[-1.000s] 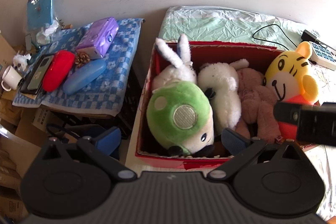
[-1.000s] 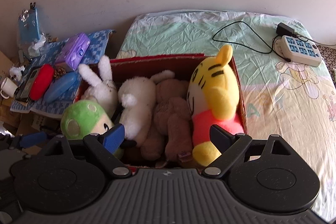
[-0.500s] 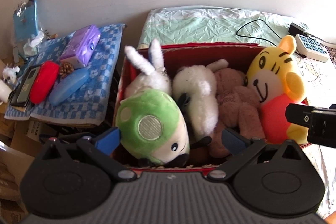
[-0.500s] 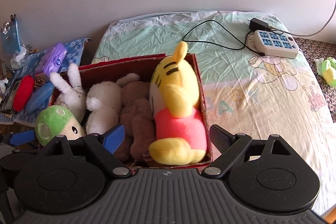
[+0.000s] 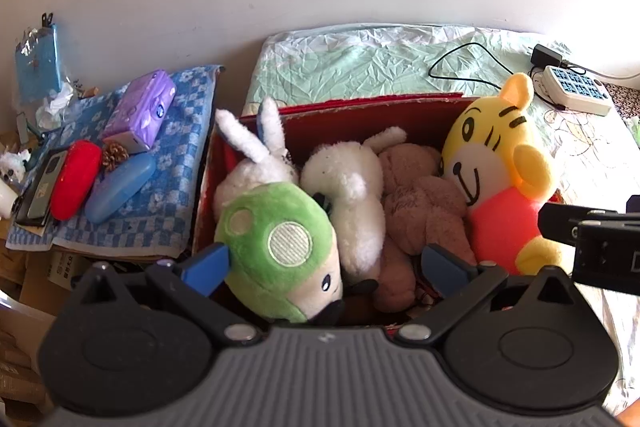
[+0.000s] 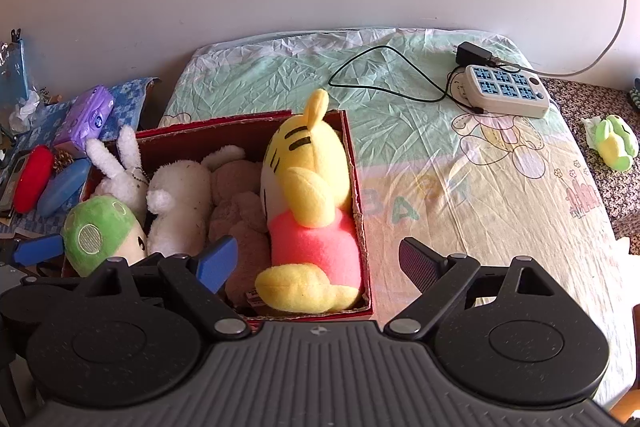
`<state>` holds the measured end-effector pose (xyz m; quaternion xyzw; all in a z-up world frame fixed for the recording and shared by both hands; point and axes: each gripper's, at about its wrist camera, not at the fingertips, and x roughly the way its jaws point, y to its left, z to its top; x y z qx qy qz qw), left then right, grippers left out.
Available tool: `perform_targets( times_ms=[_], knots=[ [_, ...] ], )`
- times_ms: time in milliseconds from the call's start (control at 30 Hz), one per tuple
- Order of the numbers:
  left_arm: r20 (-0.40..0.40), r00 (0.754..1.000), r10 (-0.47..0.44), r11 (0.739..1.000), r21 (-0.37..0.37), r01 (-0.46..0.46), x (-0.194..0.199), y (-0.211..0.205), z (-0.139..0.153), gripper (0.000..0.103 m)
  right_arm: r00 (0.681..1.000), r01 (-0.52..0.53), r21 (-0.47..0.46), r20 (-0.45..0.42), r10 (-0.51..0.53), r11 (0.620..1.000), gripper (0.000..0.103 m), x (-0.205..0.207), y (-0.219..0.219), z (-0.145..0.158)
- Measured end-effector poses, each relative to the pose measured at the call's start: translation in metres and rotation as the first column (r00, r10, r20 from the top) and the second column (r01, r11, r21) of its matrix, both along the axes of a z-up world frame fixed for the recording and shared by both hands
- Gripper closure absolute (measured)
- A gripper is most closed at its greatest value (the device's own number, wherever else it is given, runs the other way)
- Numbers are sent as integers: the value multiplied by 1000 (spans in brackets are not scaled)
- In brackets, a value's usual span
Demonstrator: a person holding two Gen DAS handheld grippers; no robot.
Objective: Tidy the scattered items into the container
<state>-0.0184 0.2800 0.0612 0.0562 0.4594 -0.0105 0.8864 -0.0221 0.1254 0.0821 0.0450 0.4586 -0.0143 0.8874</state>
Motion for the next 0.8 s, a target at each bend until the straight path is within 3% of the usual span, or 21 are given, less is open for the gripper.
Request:
perform_targets(
  times_ms=[800],
  knots=[
    [-7, 1000, 28, 1000, -7, -29, 0, 4, -4, 1, 999, -34, 7, -6, 34, 999, 13, 2, 8, -1]
  ],
)
